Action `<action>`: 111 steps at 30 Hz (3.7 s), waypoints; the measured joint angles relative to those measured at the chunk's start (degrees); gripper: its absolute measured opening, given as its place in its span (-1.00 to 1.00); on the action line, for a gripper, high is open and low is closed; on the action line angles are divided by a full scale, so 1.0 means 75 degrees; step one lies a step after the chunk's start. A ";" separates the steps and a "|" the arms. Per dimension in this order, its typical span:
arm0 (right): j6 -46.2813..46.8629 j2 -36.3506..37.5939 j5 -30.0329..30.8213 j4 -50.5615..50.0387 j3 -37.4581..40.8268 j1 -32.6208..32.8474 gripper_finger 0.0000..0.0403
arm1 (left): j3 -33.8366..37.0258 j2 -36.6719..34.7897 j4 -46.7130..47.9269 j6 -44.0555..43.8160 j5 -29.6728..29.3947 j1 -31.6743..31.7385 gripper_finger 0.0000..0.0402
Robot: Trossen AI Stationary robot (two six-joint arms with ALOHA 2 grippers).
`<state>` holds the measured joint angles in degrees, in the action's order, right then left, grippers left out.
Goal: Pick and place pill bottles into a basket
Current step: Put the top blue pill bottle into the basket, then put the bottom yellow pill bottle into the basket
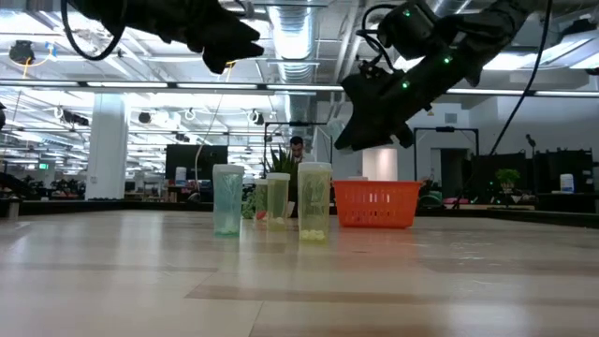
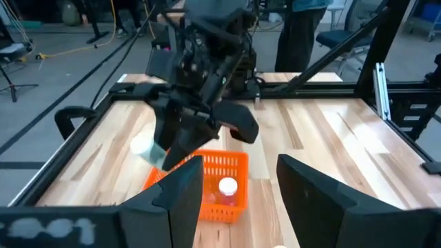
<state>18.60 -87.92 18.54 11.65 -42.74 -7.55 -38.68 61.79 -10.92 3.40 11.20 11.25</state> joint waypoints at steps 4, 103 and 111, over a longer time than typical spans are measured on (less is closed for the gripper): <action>0.0273 0.0003 0.0565 0.0129 0.0311 0.0229 -0.51 | 0.0071 0.0001 -0.0063 0.0000 0.0002 0.0000 -0.12; 0.0831 -0.0832 0.0022 0.1671 0.1095 0.0257 -0.24 | 0.0071 0.0005 -0.0079 0.0000 0.0003 -0.0002 -0.12; 0.0535 -0.0102 -0.0089 0.1168 0.1092 0.0257 -0.19 | 0.0071 0.0007 -0.0079 0.0024 0.0003 -0.0003 -0.12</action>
<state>22.61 -88.68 17.87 20.41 -34.54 -5.63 -38.15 61.84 -11.51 3.58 11.22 11.22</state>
